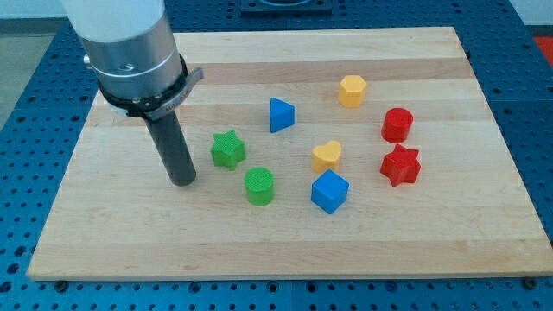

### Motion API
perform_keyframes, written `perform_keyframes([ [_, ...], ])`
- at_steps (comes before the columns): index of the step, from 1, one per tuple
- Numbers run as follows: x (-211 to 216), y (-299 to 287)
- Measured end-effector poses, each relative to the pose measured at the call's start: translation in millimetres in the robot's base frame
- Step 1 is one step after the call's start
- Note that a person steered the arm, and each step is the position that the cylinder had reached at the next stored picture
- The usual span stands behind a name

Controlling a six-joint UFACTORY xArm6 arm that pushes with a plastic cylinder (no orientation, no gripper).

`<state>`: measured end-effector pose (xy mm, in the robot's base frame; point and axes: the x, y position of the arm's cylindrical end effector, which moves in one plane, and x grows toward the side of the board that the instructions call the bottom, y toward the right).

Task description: Move your arm towards red star

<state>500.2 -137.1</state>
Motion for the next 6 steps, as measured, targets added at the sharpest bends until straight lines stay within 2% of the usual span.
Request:
perform_keyframes([
  [1,12.0,0.0],
  [2,42.4,8.0],
  [3,45.2,11.5],
  [4,66.9,79.1],
  [6,70.9,257.0],
])
